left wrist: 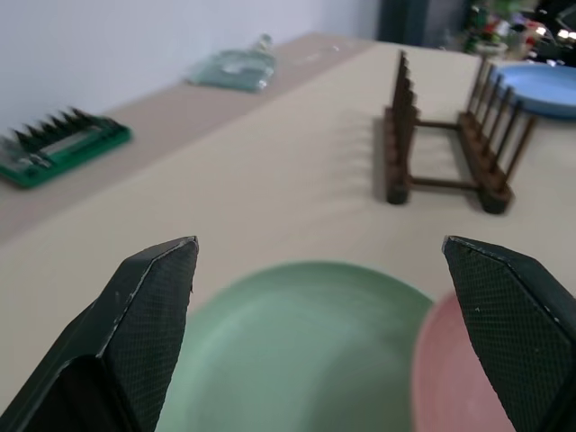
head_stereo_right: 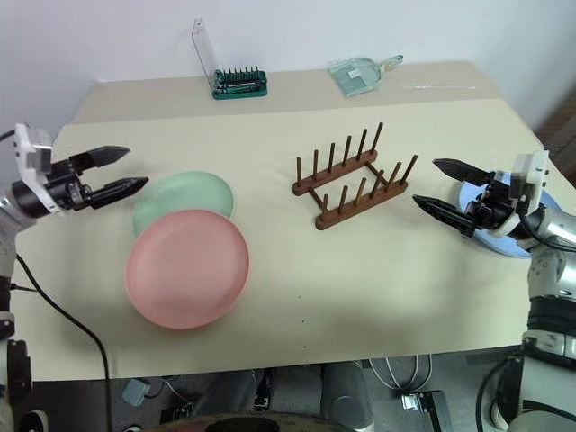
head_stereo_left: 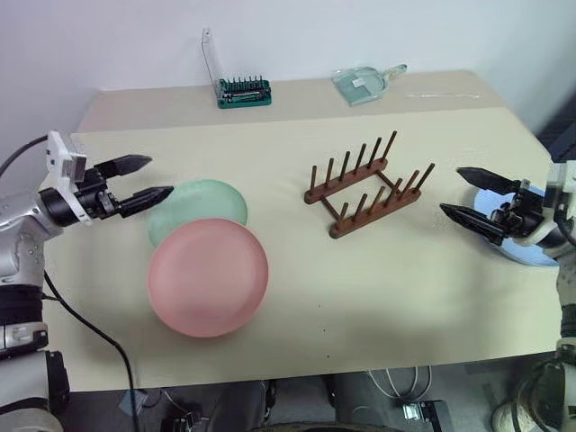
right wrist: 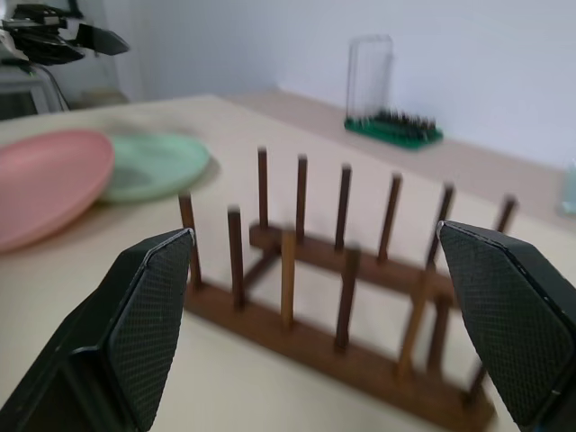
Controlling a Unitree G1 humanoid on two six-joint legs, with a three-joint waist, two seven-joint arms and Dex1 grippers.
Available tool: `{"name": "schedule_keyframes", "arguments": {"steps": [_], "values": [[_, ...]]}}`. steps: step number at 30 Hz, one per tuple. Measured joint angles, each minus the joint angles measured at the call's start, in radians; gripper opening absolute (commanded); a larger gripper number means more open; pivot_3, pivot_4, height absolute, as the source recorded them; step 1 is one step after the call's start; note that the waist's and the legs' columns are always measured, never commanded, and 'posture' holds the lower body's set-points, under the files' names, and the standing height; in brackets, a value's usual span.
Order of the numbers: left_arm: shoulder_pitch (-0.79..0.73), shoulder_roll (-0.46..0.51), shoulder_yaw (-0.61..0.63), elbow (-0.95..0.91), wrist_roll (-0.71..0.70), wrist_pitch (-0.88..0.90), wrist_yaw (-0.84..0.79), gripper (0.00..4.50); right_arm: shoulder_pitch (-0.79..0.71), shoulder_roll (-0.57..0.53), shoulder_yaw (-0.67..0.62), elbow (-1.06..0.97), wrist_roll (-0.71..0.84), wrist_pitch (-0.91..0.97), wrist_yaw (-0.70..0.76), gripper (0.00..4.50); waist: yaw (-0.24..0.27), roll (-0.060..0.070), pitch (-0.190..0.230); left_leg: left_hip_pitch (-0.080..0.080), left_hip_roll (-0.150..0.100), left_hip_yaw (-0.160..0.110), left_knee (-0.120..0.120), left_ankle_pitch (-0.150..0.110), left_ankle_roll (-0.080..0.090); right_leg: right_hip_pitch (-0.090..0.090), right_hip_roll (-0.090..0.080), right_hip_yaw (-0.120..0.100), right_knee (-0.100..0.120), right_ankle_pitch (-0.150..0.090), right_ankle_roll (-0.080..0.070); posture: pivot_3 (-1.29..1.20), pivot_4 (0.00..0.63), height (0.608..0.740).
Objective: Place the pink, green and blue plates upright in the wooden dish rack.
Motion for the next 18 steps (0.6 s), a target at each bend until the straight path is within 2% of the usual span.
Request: {"name": "schedule_keyframes", "arguments": {"steps": [3, 8, 13, 18], "values": [[-0.085, -0.005, -0.051, -0.046, 0.001, 0.058, 0.010, 4.50, -0.017, 0.020, 0.019, -0.035, -0.001, -0.010, -0.025, 4.44, 0.001, 0.000, 0.000, -0.001, -0.001, 0.000, 0.000, 0.001, -0.002, 0.000, -0.001, 0.000, 0.000, 0.000, 0.001, 0.00, 0.150, 0.740], [-0.272, -0.032, -0.119, -0.164, -0.045, 0.263, 0.050, 4.50, -0.052, 0.025, 0.016, -0.067, 0.000, -0.054, -0.055, 4.44, -0.005, -0.001, 0.001, -0.001, -0.001, 0.000, 0.000, 0.002, -0.004, 0.000, 0.000, 0.000, -0.001, 0.001, 0.001, 0.00, 0.150, 0.740], [-0.291, -0.079, -0.267, -0.276, -0.040, 0.412, 0.077, 4.50, 0.012, 0.054, 0.008, -0.149, 0.013, -0.060, -0.096, 4.44, -0.007, 0.000, 0.000, -0.001, 0.000, 0.001, 0.000, 0.002, -0.005, -0.001, 0.000, 0.000, -0.002, 0.001, 0.001, 0.00, 0.150, 0.740], [-0.275, -0.160, -0.419, -0.325, 0.045, 0.530, 0.194, 4.50, 0.135, 0.042, -0.012, -0.244, 0.035, -0.041, -0.094, 4.44, -0.002, 0.000, 0.000, -0.001, 0.000, 0.001, 0.001, 0.002, -0.005, 0.000, 0.000, 0.000, -0.002, 0.001, 0.001, 0.00, 0.150, 0.740]]}}
